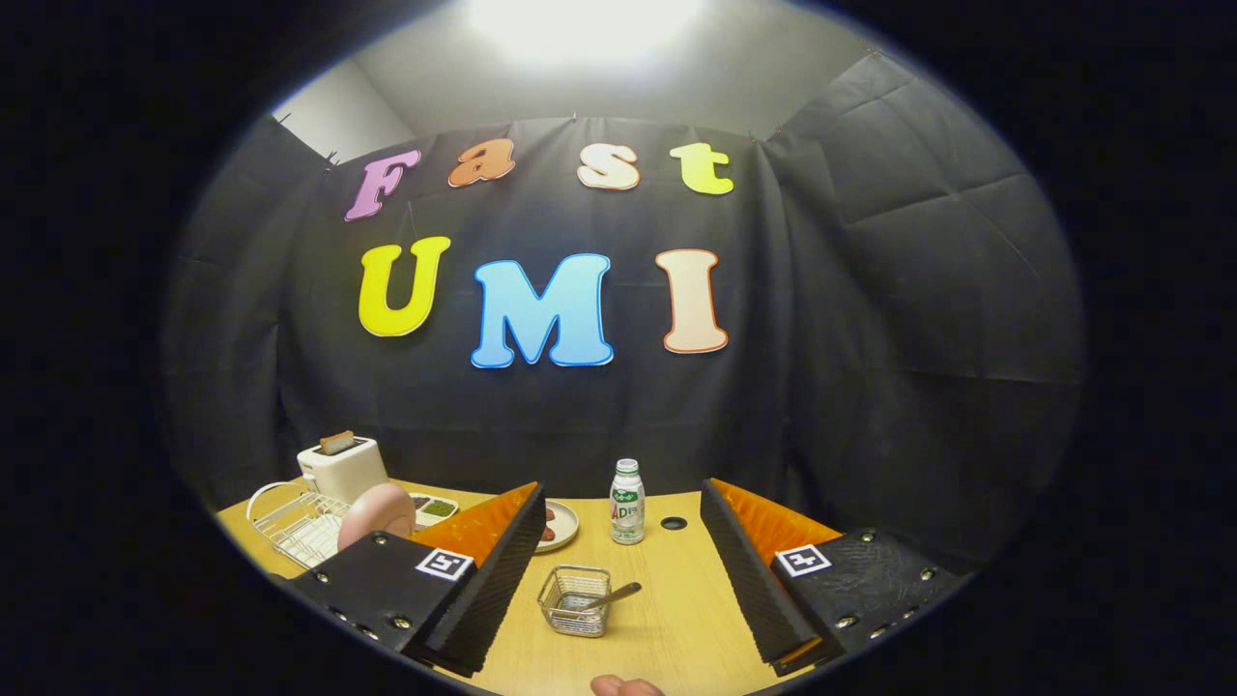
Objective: Take the plate from the dish rack, then take the spoon from the basket and place it into the plate.
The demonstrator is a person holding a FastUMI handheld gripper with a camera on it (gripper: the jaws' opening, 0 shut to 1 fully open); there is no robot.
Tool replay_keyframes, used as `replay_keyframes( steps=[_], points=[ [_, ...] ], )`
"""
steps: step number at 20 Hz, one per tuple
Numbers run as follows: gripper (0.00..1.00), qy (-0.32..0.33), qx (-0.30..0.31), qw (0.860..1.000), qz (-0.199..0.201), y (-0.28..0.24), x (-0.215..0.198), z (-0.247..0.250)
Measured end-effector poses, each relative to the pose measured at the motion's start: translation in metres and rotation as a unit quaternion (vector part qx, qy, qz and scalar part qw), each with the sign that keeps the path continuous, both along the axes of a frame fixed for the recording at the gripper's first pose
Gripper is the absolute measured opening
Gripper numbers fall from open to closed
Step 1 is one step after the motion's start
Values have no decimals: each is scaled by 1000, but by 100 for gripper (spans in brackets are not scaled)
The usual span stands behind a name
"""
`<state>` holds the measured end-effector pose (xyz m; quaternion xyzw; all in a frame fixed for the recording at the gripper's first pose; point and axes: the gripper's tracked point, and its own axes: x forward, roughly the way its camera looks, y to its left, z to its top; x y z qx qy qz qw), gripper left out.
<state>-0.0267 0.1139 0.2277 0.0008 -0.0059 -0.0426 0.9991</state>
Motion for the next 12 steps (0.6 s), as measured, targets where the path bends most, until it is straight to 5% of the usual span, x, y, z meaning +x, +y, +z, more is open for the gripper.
replay_keyframes(
  steps=[6,12],
  points=[
    [98,18,-8,999,38,90,25,16],
    [98,110,9,992,60,167,53,-14]
  ],
)
